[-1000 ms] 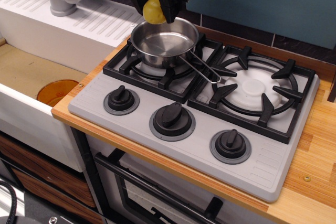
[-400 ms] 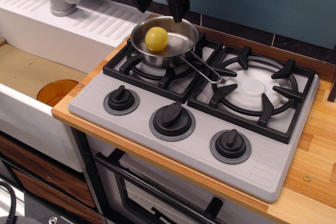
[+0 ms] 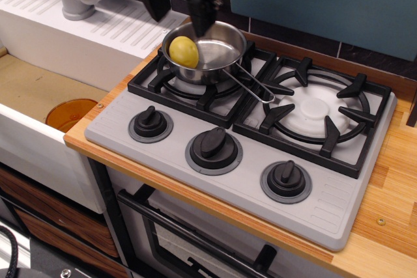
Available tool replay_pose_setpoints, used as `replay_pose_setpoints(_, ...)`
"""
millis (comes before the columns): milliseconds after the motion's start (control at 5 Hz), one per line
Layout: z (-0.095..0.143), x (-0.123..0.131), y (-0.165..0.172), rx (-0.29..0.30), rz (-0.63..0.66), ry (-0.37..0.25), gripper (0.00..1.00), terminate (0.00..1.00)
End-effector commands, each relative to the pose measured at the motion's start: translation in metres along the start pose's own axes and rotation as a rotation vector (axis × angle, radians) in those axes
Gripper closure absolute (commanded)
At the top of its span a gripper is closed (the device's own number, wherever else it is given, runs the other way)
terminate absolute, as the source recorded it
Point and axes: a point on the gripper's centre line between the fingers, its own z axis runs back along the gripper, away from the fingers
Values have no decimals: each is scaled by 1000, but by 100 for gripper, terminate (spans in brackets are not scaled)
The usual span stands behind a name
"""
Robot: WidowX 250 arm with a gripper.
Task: Put pot or pan on stove and put potato in pot or pan
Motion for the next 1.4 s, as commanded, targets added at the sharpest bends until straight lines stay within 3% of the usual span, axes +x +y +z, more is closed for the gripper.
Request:
replay_pose_setpoints(0, 61, 20, 11, 112, -17, -23, 0, 0)
replay_pose_setpoints(1000, 65, 22, 12, 94, -64, -21, 0, 0)
replay_pose_setpoints(1200, 65, 22, 12, 94, -64, -21, 0, 100)
